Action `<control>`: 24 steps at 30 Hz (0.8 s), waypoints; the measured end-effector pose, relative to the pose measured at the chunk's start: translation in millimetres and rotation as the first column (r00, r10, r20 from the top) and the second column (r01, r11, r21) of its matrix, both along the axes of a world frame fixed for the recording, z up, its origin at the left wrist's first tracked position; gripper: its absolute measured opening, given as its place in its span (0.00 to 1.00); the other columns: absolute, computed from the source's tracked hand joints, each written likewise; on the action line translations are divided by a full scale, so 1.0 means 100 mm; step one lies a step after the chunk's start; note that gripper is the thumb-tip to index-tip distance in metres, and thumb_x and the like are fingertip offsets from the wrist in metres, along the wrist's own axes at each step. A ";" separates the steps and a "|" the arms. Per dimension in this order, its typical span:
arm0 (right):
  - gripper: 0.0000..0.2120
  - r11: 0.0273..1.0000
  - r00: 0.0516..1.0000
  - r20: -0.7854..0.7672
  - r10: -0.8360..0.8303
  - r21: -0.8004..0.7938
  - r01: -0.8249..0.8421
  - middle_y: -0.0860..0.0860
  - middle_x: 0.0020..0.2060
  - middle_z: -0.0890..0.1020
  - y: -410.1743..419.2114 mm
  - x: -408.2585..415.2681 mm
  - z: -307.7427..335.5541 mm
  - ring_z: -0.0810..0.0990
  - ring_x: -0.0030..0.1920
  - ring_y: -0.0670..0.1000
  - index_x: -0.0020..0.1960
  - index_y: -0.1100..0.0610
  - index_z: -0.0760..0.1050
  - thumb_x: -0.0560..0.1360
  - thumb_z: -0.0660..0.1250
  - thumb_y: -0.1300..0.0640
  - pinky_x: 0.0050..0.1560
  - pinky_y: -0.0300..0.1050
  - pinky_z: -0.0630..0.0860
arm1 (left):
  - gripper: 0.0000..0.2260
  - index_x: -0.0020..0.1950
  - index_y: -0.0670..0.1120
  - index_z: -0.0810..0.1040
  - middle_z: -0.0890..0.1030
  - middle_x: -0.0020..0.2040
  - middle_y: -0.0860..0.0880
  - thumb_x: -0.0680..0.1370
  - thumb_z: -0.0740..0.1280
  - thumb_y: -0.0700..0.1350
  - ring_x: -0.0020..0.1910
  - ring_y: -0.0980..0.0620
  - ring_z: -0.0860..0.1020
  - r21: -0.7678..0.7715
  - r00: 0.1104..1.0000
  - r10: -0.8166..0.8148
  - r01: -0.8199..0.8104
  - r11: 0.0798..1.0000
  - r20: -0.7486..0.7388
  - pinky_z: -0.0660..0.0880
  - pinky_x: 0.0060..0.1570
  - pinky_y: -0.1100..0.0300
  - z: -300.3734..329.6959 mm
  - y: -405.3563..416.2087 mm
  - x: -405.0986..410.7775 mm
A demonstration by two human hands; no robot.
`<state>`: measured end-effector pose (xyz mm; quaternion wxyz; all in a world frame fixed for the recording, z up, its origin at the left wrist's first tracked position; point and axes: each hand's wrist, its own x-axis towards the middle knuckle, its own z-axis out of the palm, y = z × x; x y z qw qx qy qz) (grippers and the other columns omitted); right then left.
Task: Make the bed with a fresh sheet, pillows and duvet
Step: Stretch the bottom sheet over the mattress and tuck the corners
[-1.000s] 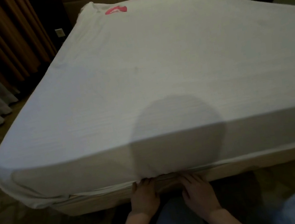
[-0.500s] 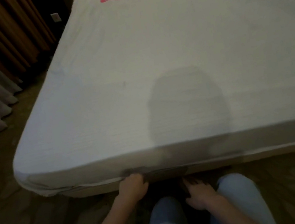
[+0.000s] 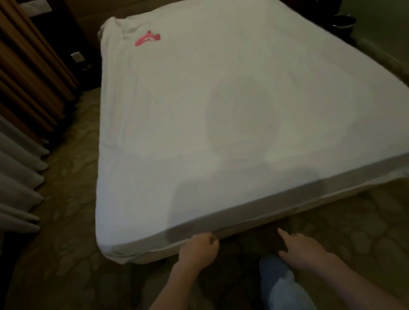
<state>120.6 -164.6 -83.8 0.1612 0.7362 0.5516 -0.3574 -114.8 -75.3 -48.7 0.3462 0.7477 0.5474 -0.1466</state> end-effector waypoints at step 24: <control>0.19 0.635 0.642 -0.259 -0.721 0.122 0.763 0.57 0.64 0.76 -2.90 1.54 0.80 0.74 0.63 0.53 0.66 0.61 0.71 0.80 0.61 0.51 0.56 0.39 0.70 | 0.15 0.65 0.47 0.75 0.77 0.60 0.48 0.82 0.57 0.50 0.55 0.53 0.76 -0.079 0.863 -0.480 0.495 0.865 0.159 0.71 0.55 0.60 0.32 -1.84 2.36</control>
